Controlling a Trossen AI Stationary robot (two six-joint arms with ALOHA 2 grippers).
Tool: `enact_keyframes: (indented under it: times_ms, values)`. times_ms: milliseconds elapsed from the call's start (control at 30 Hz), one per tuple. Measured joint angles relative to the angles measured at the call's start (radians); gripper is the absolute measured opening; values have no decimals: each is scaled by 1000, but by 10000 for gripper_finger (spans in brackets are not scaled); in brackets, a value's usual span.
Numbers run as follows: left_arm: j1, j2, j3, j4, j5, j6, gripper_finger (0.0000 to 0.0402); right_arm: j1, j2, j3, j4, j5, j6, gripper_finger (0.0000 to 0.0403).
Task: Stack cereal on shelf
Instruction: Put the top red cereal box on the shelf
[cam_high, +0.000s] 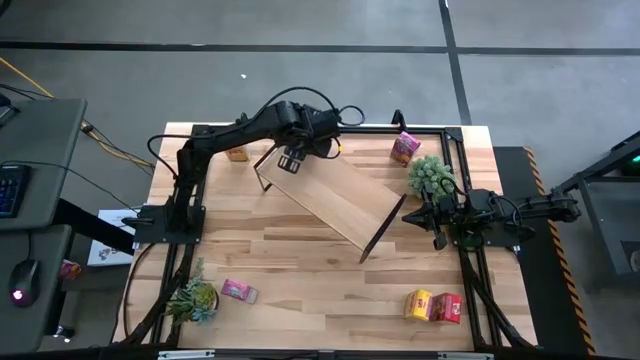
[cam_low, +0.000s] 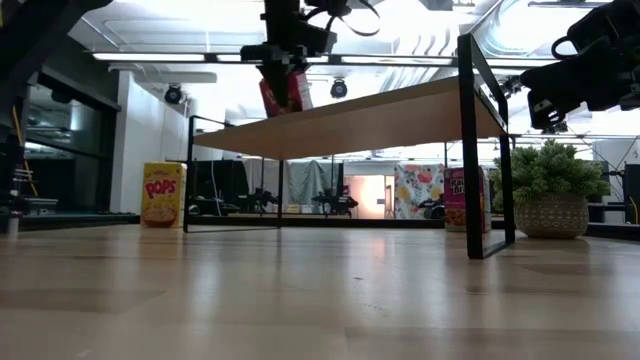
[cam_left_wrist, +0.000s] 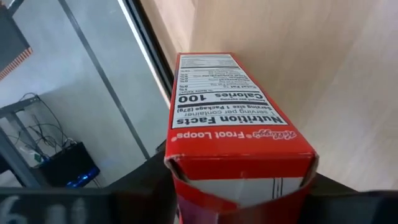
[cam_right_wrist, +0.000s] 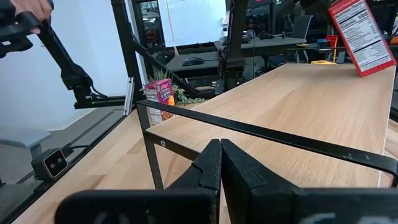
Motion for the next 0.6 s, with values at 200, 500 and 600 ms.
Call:
enact_keyframes:
  times_ms: [200,500,600]
  values:
    - [16,0,0,6,-13,37,113,0,0,0,0,0,0,0]
    - [-35,0,49,-63,-9,29,119,0,0,0,0,0,0,0]
    - [-54,0,81,-75,73,-7,115,0,0,0,0,0,0,0]
